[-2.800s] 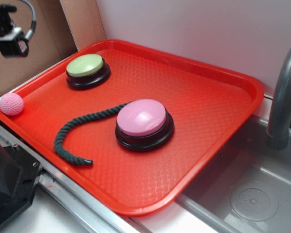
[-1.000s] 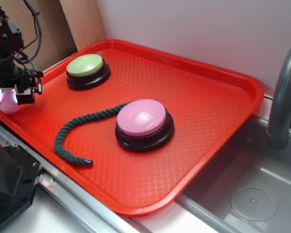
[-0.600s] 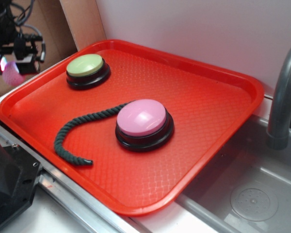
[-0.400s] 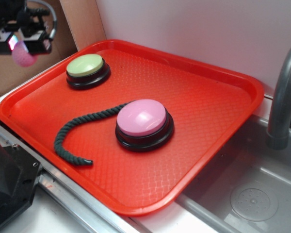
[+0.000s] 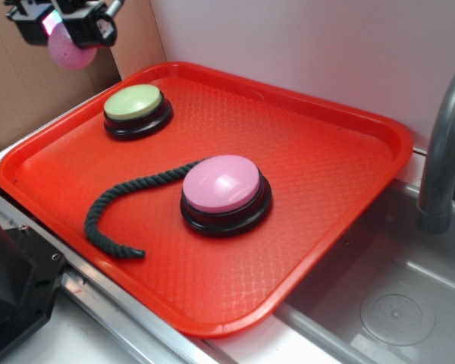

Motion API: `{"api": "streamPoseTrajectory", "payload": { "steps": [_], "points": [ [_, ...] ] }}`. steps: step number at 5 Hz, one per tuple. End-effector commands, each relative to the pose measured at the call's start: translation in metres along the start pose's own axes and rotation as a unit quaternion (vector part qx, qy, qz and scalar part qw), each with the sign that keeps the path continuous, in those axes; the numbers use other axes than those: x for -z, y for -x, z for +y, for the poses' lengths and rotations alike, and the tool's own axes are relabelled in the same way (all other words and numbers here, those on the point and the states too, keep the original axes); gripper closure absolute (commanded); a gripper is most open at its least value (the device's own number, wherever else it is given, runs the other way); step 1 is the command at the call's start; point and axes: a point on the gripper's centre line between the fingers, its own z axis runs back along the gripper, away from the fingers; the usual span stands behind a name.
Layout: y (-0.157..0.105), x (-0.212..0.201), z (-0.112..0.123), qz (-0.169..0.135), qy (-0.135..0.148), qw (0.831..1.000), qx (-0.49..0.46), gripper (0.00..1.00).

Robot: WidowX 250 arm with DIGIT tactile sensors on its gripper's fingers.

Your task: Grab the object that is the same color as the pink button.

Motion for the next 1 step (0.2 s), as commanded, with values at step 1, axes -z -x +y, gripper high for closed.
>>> {"api": "streamPoseTrajectory", "payload": {
  "steps": [1],
  "points": [
    [0.0080, -0.0106, 0.0128, -0.022, 0.002, 1.000, -0.008, 1.00]
  ]
}}
